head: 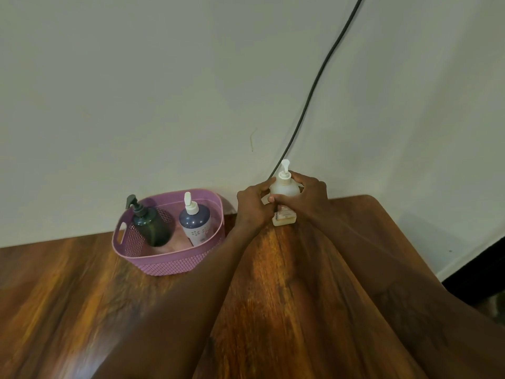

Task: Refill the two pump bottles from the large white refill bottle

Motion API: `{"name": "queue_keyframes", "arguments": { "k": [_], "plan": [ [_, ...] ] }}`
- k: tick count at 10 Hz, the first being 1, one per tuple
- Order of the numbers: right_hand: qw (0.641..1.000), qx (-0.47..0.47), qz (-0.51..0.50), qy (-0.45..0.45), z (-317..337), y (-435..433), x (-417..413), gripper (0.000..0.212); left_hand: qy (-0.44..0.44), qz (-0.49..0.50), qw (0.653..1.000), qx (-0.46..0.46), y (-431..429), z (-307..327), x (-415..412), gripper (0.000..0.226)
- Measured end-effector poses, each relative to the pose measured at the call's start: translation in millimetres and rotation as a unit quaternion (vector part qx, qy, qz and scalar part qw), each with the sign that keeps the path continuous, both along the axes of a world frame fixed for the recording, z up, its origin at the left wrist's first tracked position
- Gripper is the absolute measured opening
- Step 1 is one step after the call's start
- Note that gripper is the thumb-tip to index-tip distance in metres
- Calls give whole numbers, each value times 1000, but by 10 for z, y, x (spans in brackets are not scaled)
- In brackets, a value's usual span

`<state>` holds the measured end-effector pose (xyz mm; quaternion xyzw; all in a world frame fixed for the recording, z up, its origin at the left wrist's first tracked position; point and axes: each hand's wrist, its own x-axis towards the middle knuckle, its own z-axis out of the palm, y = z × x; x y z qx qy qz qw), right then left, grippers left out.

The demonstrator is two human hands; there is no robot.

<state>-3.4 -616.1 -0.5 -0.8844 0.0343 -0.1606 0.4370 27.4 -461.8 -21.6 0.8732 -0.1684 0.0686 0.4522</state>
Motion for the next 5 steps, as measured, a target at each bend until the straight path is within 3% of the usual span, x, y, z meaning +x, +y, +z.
{"name": "queue_keyframes", "arguments": {
  "k": [4, 5],
  "plan": [
    [999, -4, -14, 43, -40, -49, 58, 98, 7, -15, 1000, -22, -33, 4, 35, 59],
    [998, -1, -17, 56, 5, -60, 4, 104, 44, -18, 998, -31, -9, 63, -23, 57]
  ]
}}
